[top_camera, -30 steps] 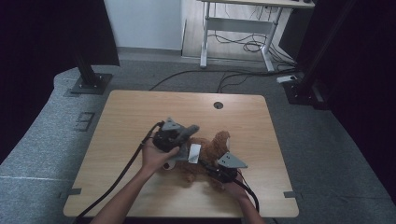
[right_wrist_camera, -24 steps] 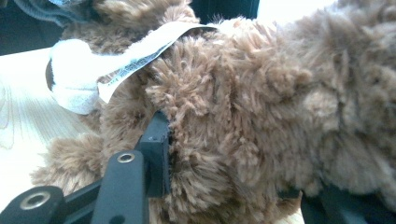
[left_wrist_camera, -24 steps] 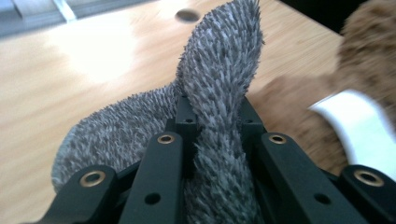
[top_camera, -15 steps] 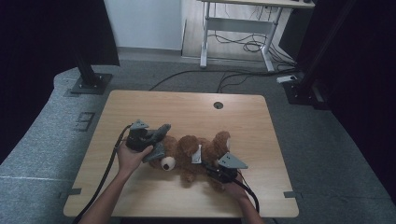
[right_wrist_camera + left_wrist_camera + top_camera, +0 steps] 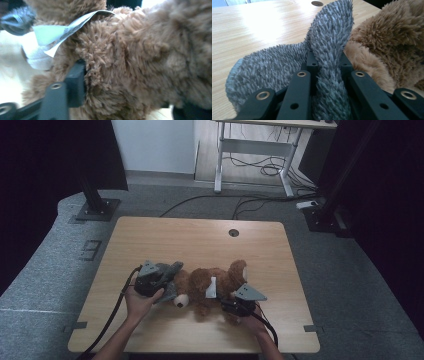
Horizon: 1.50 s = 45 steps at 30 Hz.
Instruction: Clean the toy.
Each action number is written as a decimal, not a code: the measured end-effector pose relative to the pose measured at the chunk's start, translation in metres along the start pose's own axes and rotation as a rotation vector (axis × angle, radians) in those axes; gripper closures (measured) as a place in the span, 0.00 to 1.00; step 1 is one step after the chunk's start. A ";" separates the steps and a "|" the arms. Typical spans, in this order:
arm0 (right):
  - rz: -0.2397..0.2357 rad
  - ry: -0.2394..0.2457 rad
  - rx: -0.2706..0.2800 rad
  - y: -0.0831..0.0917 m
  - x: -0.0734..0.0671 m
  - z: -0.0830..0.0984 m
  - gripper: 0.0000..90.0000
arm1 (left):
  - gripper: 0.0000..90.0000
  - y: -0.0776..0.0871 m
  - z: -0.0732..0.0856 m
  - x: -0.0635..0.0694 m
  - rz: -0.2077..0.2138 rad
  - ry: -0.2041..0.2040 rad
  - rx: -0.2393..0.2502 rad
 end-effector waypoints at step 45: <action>-0.024 -0.104 -0.263 -0.007 0.000 -0.006 0.39 | 0.87 0.012 0.029 0.023 0.032 -0.020 0.116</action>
Point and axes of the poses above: each handheld gripper's, and its own axes: y roughly backward along the jaws, z roughly out of its underside, x roughly to its right, the point moved 2 cm from there along -y, roughly forward along the jaws, and after that the axes turned 1 degree about x, right-handed, at the moved point
